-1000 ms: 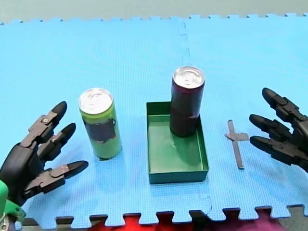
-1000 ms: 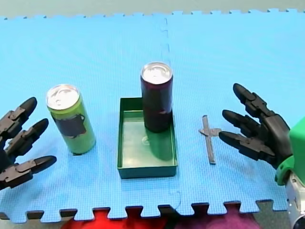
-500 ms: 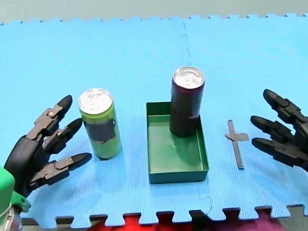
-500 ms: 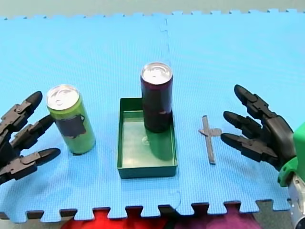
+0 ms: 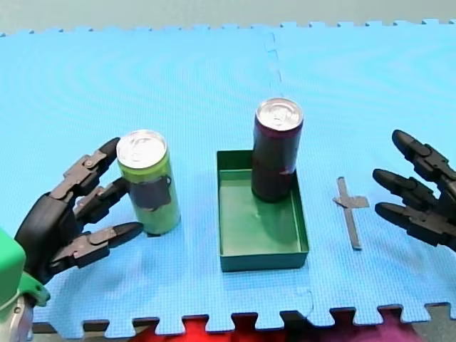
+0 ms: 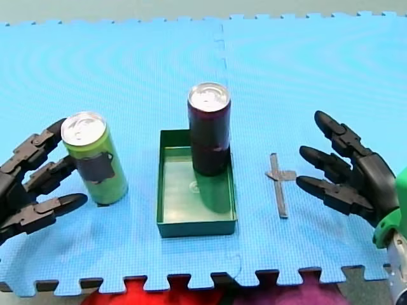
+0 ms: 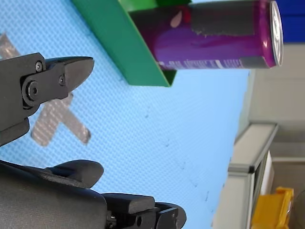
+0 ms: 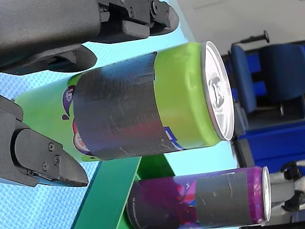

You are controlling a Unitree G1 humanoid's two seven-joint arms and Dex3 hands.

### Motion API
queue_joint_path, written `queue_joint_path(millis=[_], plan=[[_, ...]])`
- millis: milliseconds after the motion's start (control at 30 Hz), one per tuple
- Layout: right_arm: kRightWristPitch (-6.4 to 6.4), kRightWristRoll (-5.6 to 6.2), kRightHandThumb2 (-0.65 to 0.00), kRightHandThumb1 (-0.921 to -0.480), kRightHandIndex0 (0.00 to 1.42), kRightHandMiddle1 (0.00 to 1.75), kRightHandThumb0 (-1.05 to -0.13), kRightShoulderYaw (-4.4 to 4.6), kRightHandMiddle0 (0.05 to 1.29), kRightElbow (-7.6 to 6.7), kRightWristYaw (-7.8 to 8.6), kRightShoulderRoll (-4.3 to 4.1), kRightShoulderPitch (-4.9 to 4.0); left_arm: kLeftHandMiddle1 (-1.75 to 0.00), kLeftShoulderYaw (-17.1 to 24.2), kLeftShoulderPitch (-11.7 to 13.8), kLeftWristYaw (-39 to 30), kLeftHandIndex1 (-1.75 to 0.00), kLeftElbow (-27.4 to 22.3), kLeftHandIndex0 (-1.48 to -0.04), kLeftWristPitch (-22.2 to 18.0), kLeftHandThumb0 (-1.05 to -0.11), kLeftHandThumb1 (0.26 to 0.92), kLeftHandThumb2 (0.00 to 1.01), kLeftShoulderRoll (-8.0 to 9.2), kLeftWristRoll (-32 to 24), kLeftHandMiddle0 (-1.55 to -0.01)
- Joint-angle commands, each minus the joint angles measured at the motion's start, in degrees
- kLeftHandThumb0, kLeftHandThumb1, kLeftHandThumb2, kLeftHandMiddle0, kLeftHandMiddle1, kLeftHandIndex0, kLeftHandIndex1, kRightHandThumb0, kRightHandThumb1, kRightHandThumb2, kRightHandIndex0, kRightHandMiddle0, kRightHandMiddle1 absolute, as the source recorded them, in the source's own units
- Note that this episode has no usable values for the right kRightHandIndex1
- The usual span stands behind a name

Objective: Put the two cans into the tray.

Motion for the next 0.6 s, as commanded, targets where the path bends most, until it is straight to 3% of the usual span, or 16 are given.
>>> queue_joint_path(millis=[0, 567], plan=[[-0.44, 0.2, -0.034, -0.921, 0.26, 0.0, -1.048, -0.19, 0.15, 0.14, 0.05, -0.35, 0.09, -0.03, -0.3, -0.49, -0.03, -0.01, -0.19, -0.16, 0.22, -1.048, 0.879, 0.02, 0.22, 0.16, -0.33], [-0.49, 0.15, -0.098, -0.921, 0.25, 0.0, -1.048, -0.22, 0.14, 0.17, -0.14, -0.25, 0.22, 0.0, -1.23, -1.18, -1.53, 0.0, -0.35, -0.16, 0.35, -1.048, 0.915, 0.02, 0.82, 0.32, -0.29]])
